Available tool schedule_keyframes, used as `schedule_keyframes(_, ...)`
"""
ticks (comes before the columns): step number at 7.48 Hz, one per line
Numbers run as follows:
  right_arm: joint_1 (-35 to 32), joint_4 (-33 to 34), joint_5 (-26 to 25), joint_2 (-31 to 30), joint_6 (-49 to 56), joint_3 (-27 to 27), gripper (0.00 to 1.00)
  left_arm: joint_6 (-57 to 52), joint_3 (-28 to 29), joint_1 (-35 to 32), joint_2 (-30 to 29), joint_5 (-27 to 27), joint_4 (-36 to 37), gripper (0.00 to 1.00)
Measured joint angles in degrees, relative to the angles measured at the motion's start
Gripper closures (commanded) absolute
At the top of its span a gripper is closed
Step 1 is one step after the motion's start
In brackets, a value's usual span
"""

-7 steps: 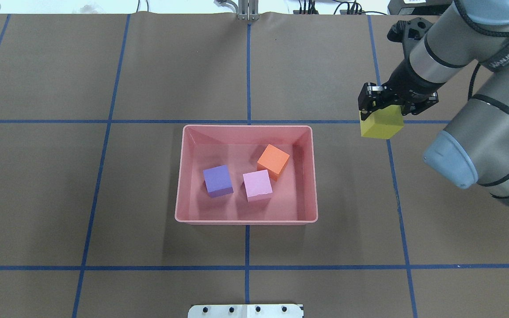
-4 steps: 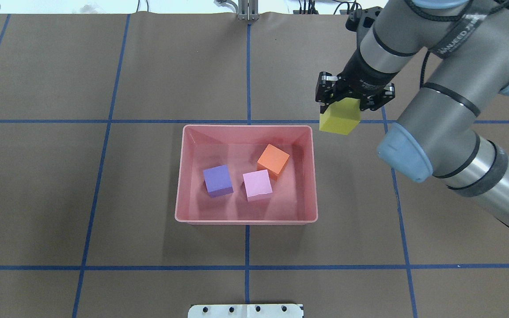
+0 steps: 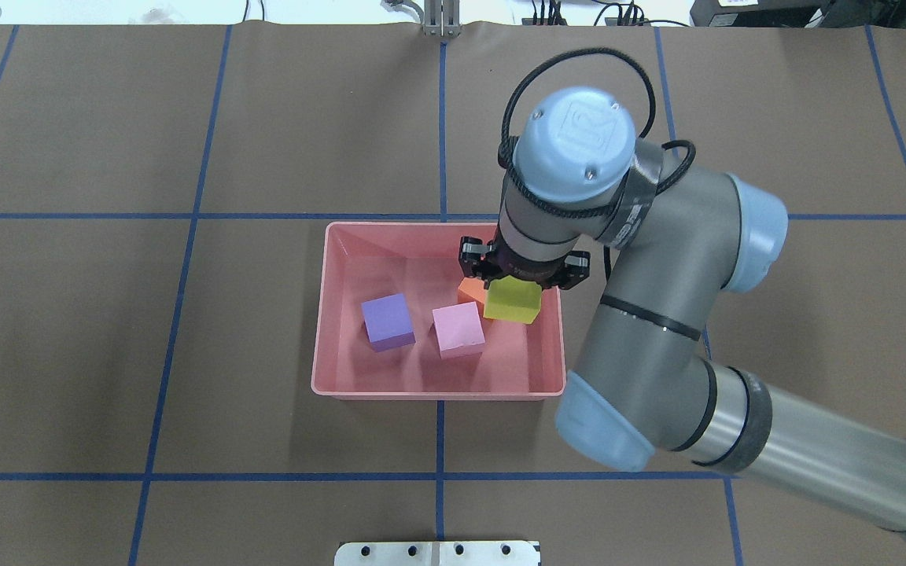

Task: Place blocks into pink bin with both arms
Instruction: 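Carry the yellow-green cube into the pink bin and open the right gripper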

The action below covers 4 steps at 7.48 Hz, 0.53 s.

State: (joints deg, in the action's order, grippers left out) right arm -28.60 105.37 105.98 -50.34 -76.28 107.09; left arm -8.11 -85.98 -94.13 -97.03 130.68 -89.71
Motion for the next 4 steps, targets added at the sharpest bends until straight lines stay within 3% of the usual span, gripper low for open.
schedule_keyframes(4,1.9,6.0,-1.9,-1.9,1.0,4.8,0.0,-0.1,-0.1,0.0,0.2,0.0,0.0,0.0)
